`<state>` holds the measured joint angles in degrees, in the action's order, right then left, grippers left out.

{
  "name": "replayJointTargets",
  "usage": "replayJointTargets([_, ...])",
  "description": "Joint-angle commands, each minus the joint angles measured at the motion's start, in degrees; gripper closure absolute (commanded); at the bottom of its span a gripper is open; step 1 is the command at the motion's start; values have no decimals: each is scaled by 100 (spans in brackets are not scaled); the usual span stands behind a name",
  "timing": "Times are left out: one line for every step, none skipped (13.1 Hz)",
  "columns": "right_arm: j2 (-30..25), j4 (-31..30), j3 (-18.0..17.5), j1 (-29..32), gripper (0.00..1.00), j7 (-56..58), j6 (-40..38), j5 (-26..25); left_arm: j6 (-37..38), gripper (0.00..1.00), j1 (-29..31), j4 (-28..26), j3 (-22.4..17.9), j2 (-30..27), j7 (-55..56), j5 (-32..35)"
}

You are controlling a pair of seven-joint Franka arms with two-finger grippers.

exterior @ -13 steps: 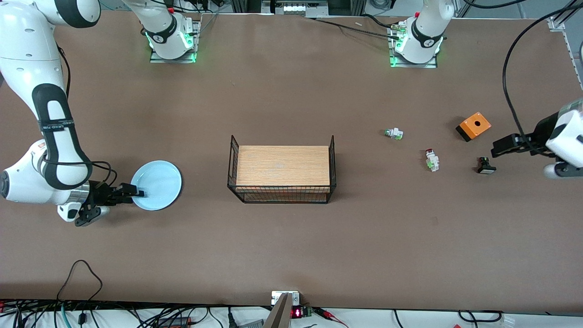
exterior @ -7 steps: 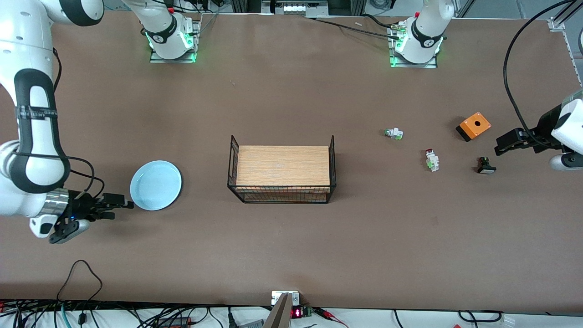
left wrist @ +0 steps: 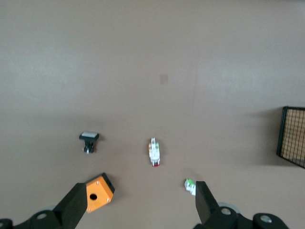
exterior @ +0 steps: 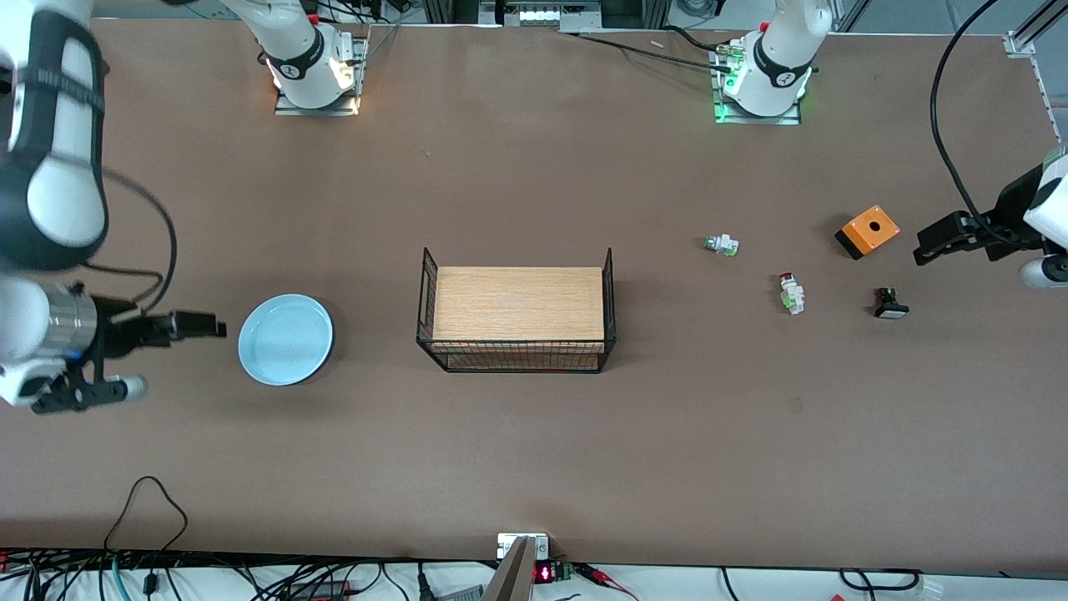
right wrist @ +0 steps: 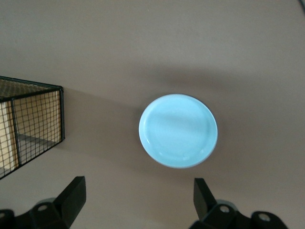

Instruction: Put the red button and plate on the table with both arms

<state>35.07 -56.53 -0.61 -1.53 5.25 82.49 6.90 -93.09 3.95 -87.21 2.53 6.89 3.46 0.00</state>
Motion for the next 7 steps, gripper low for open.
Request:
replayJointTargets([-237,-113,8,-259,0,-147,-102,-399,247,0,53,29,2,-73,-126,-53])
replayJointTargets([-272,-121,0,-268,0,-147,-110,-408,239,0,53,37,28,-73,-126,-62])
replayJointTargets([-299,-122,-1,-268,0,-130,-111,-408,239,0,53,37,55,-82,-126,-79])
replayJointTargets([-325,-122,-1,-251,0,-104,-171,-408,230,0,53,37,72,-82,-126,-88])
replayJointTargets([-369,-139,8,-233,0,-8,-303,-417,230,0,53,37,81,-82,-126,-88])
replayJointTargets([-413,-165,43,-303,0,20,-382,-504,230,0,53,37,81,-91,-135,-114])
replayJointTargets([-457,-200,43,-399,0,20,-627,-749,230,0,53,37,81,-91,-135,-115])
